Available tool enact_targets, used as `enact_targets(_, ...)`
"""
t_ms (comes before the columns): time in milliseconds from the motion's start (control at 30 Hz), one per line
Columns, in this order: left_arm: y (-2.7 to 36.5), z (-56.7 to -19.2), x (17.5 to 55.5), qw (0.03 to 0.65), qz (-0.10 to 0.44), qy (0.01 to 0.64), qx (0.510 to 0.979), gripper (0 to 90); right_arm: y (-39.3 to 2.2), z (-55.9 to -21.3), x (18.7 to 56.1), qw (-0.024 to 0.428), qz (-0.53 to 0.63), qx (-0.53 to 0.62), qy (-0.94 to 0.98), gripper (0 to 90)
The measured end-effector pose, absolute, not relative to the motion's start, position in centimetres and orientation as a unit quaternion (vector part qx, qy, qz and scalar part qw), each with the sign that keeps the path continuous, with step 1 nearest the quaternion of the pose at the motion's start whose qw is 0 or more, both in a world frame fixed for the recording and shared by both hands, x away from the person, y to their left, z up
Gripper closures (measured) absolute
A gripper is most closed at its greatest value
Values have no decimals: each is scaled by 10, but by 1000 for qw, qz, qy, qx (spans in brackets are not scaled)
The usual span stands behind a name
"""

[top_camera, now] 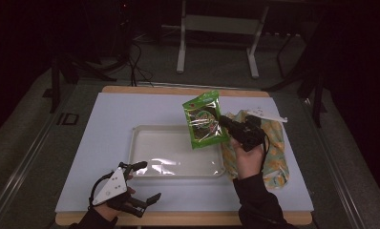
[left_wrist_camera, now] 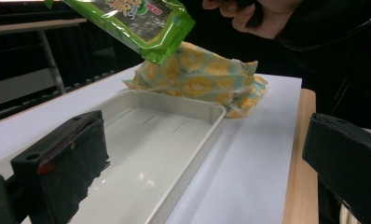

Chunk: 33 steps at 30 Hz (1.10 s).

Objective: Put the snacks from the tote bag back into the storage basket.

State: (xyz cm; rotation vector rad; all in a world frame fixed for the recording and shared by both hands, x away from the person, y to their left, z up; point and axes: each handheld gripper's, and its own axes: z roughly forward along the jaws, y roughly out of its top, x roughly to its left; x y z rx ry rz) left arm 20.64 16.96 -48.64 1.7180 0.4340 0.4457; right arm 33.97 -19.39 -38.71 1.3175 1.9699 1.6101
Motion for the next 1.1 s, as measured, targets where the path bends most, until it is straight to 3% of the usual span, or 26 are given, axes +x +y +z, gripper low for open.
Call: enact_targets(1100, 170, -485, 204, 618, 191, 185, 740, 4, -174, -465, 335, 101, 560, 518, 639, 895)
